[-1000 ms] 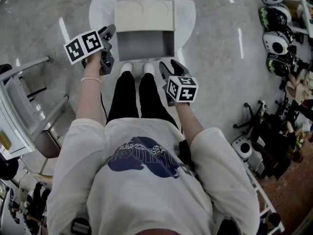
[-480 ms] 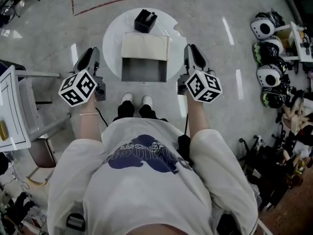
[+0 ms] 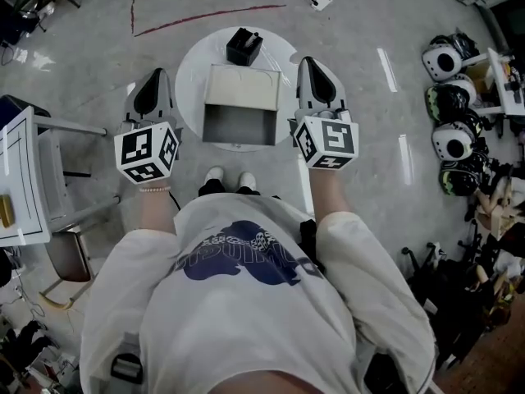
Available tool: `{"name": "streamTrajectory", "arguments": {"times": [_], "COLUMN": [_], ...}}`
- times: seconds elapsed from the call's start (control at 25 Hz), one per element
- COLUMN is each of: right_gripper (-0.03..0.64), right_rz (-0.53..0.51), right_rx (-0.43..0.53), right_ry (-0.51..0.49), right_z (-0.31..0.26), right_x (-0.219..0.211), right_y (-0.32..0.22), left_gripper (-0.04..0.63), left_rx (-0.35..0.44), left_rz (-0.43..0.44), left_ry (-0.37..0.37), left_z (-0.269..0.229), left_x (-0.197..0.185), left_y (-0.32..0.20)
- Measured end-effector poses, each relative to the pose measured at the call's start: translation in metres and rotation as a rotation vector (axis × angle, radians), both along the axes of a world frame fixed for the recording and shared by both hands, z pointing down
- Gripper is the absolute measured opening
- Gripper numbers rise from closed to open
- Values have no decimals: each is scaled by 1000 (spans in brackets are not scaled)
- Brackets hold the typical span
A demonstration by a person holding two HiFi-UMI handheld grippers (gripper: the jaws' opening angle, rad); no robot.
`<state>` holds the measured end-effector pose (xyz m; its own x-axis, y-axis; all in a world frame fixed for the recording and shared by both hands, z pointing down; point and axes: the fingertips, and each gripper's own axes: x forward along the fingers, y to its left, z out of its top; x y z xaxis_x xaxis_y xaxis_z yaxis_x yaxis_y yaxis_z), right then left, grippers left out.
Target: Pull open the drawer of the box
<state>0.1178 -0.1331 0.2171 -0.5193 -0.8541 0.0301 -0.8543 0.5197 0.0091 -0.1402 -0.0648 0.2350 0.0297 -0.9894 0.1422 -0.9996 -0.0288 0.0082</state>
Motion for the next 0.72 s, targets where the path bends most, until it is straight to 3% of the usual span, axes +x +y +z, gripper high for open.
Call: {"name": "streamTrajectory", "arguments": {"times": [0.44,0.72], "right_gripper": [-2,-3], "right_rz": [7,10], "right_rx": [22,15], "right_ry": [-2,10], "right_z": [-5,1], "right_x": [8,8], "right_y": [-5,-7], "left_gripper": [8,8], "left_rx": [38,30], "left_rz": [36,53], "left_ry": [-95,-109], "left_z": [-14,-11], "left_x": [18,22], "left_y": [-8,-15]}}
